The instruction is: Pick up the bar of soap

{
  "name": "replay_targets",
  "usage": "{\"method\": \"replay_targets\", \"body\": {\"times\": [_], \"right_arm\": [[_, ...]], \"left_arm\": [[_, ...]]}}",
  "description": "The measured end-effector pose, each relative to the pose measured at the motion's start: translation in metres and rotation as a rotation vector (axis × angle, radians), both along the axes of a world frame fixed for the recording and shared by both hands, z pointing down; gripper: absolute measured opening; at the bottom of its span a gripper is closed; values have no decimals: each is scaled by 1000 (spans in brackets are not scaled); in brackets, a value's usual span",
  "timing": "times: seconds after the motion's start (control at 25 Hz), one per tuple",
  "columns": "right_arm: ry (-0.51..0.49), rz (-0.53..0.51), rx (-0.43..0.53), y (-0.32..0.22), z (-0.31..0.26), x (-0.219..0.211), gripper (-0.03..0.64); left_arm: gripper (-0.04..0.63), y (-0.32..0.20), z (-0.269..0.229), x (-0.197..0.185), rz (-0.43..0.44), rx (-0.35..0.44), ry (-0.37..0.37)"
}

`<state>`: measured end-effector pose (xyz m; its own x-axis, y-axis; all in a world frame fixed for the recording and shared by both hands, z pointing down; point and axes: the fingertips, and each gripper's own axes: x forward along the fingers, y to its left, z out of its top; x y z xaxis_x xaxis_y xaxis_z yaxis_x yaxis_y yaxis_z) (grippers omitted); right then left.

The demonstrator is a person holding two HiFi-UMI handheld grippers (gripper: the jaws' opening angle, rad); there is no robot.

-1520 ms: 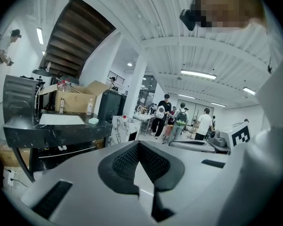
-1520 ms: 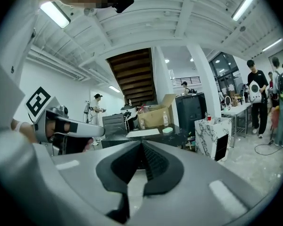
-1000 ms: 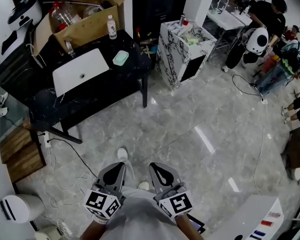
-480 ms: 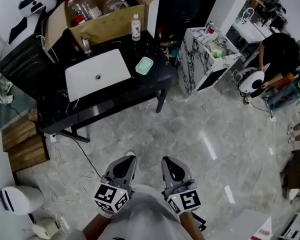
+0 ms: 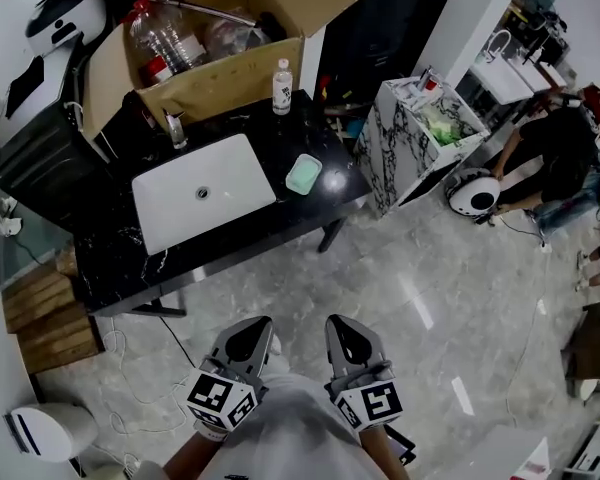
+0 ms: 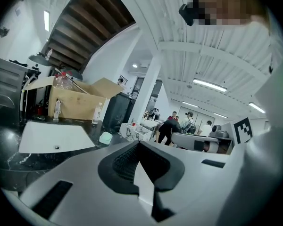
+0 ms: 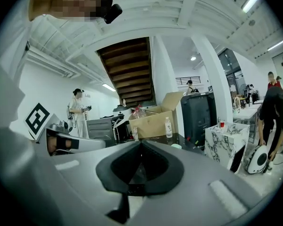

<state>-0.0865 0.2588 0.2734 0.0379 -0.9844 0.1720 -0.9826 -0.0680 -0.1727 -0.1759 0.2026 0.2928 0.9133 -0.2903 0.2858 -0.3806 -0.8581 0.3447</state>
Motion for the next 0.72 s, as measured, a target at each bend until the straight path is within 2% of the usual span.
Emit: {"method": "replay_targets", "body": {"times": [0.2,0.36,0.72], "right_arm": [[-9,45,-14,-32,7,2,9],[-28,63,-49,-43,18,5,9],[-45,77,-54,-68,23,32,9]], "left_arm": [[6,-36,8,1,24,-15,-2],[6,-44,15,4,44,-37,-14],[6,-65,21,22,32,-67,-34]]}}
